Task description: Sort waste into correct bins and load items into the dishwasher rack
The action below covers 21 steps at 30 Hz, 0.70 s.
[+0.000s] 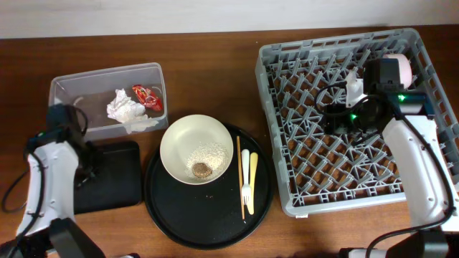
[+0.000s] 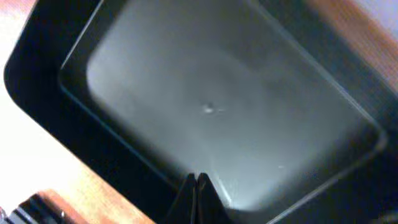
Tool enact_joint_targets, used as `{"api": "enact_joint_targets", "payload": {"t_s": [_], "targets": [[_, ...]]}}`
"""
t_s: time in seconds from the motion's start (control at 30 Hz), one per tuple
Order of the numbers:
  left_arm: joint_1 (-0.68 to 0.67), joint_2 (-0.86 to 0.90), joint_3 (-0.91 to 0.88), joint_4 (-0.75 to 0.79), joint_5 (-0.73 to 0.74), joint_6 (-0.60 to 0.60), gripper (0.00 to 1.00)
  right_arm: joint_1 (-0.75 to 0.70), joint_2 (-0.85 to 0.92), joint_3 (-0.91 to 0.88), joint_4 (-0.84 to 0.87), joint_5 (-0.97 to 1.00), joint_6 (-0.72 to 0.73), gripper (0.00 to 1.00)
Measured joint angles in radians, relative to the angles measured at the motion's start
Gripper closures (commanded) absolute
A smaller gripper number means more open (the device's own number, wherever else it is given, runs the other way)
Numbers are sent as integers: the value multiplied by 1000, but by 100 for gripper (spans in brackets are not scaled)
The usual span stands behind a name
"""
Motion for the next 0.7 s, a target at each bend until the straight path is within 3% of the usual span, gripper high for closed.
{"api": "enact_joint_targets", "payload": {"t_s": [0.17,0.43,0.6,0.7], "targets": [[81,3,-211,390,55,-3,99,0,0,0,-3,0,0,22],[80,236,-209,771,167,37,100,0,0,0,-6,0,0,24],[74,288,-220,1047,353,47,100,0,0,0,-5,0,3,25],[34,292,-225,1147,388,47,99,0,0,0,-6,0,3,26]]}}
